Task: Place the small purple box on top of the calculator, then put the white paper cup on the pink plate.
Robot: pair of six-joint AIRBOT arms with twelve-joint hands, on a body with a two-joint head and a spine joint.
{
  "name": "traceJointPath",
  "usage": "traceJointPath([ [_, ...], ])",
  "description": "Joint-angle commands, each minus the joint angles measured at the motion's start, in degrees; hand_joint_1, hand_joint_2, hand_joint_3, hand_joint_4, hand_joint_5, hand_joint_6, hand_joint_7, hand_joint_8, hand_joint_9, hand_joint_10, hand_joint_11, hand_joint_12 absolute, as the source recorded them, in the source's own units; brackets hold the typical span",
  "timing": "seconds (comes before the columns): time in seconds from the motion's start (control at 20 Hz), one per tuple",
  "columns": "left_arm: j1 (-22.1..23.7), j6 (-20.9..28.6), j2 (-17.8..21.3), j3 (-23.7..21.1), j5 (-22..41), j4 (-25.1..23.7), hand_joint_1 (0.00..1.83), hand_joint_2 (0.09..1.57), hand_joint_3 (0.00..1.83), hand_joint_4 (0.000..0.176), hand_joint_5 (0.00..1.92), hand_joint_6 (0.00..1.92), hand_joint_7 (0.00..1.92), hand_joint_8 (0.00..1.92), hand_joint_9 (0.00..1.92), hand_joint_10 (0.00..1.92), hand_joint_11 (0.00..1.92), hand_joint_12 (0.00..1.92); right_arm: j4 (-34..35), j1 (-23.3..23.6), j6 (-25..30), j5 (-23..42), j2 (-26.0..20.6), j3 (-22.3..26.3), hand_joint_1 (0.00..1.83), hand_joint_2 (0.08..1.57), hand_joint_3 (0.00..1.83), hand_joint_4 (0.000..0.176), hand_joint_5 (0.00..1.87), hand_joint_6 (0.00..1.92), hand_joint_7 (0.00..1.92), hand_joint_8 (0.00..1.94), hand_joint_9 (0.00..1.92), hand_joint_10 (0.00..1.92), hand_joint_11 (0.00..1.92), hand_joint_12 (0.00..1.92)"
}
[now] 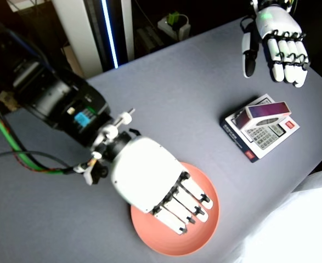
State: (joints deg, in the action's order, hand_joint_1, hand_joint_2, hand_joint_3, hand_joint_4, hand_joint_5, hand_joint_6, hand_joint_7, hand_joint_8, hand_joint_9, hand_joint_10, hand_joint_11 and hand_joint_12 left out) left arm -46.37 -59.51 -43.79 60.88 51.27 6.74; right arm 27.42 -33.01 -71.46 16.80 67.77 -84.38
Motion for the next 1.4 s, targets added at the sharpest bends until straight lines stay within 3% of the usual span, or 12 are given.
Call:
traceJointPath([
  [0.0,0.5,0.0,-0.2,0.1,7.7,-0.2,1.14,1.16,0.00,0.000,0.02,0.00,0.00,0.00,0.00,0.00,0.00,0.16,-0.3,0.0,-0.1,4.2,0.2,-0.1,0.82,1.09,0.00,0.000,0.00,0.00,0.00,0.00,0.00,0.25,0.00,1.18],
  [0.25,0.4,0.0,-0.2,0.1,7.7,-0.1,1.12,1.17,0.00,0.000,0.01,0.00,0.00,0.00,0.00,0.00,0.00,0.00,-0.3,0.1,-0.1,4.1,0.2,0.5,0.79,1.01,0.00,0.019,0.00,0.00,0.00,0.00,0.00,0.00,0.00,0.79],
  [0.35,0.3,0.0,-0.2,0.1,7.7,-0.1,1.10,1.17,0.00,0.000,0.01,0.00,0.00,0.00,0.00,0.00,0.03,0.02,-0.6,0.1,-0.1,4.2,0.2,0.8,0.76,0.98,0.00,0.043,0.00,0.00,0.00,0.00,0.00,0.00,0.00,0.93],
  [0.45,0.0,0.1,-0.2,0.1,7.8,0.1,1.13,1.16,0.00,0.000,0.03,0.01,0.00,0.00,0.00,0.00,0.03,0.02,-0.7,0.8,-0.9,4.2,-0.6,1.4,0.74,0.97,0.00,0.027,0.00,0.00,0.00,0.00,0.00,0.00,0.00,1.07],
  [0.5,0.0,0.1,-0.2,0.1,7.8,0.1,1.13,1.16,0.00,0.000,0.01,0.00,0.00,0.00,0.00,0.00,0.04,0.03,-0.7,1.0,-1.1,4.3,-0.8,1.6,0.74,0.97,0.00,0.056,0.00,0.00,0.00,0.00,0.00,0.00,0.00,1.07],
  [0.6,0.0,0.1,-0.2,0.1,7.9,0.1,1.13,1.16,0.00,0.000,0.02,0.01,0.00,0.00,0.00,0.00,0.01,0.03,-0.7,1.5,-2.1,4.6,-1.7,2.5,0.73,0.97,0.00,0.060,0.00,0.00,0.00,0.00,0.00,0.00,0.00,1.08],
  [0.7,-0.1,0.2,-0.2,0.1,7.9,0.2,1.13,1.15,0.00,0.000,0.02,0.01,0.00,0.00,0.00,0.00,0.00,0.04,-0.7,2.1,-3.4,4.8,-2.4,3.1,0.76,0.96,0.00,0.089,0.00,0.00,0.00,0.00,0.00,0.00,0.00,1.00],
  [0.75,-0.2,0.3,-0.2,0.1,8.0,0.2,1.14,1.13,0.01,0.000,0.03,0.01,0.00,0.00,0.00,0.00,0.00,0.26,-0.7,2.3,-3.6,4.8,-2.6,3.4,0.76,0.96,0.00,0.089,0.00,0.00,0.00,0.00,0.00,0.00,0.00,0.86],
  [0.85,-0.3,0.3,-0.2,0.1,8.1,0.2,1.14,1.13,0.00,0.000,0.02,0.00,0.00,0.00,0.00,0.00,0.00,0.30,-0.7,2.6,-4.3,4.9,-3.0,3.7,0.67,0.92,0.00,0.095,0.00,0.00,0.00,0.00,0.00,0.00,0.00,0.73],
  [1.0,-0.4,0.5,-0.2,0.0,8.3,0.2,1.12,1.14,0.00,0.000,0.01,0.00,0.00,0.00,0.00,0.00,0.00,0.07,-1.2,2.7,-5.1,6.3,-3.5,5.8,0.38,0.95,0.00,0.068,0.00,0.00,0.00,0.00,0.00,0.00,0.00,0.05],
  [1.25,-1.1,0.6,-0.1,-0.3,8.8,0.5,1.10,1.13,0.00,0.000,0.02,0.00,0.00,0.00,0.00,0.00,0.00,0.24,-1.4,3.5,-6.3,9.6,-7.1,10.2,0.31,0.97,0.01,0.053,0.00,0.00,0.00,0.00,0.00,0.00,0.00,0.00],
  [1.35,-1.5,0.8,0.0,-0.4,9.1,0.7,1.10,1.14,0.00,0.000,0.02,0.00,0.00,0.00,0.00,0.00,0.00,0.17,-3.1,3.5,-6.3,11.1,-9.3,13.1,0.25,0.93,0.00,0.104,0.00,0.00,0.00,0.00,0.00,0.00,0.00,0.00],
])
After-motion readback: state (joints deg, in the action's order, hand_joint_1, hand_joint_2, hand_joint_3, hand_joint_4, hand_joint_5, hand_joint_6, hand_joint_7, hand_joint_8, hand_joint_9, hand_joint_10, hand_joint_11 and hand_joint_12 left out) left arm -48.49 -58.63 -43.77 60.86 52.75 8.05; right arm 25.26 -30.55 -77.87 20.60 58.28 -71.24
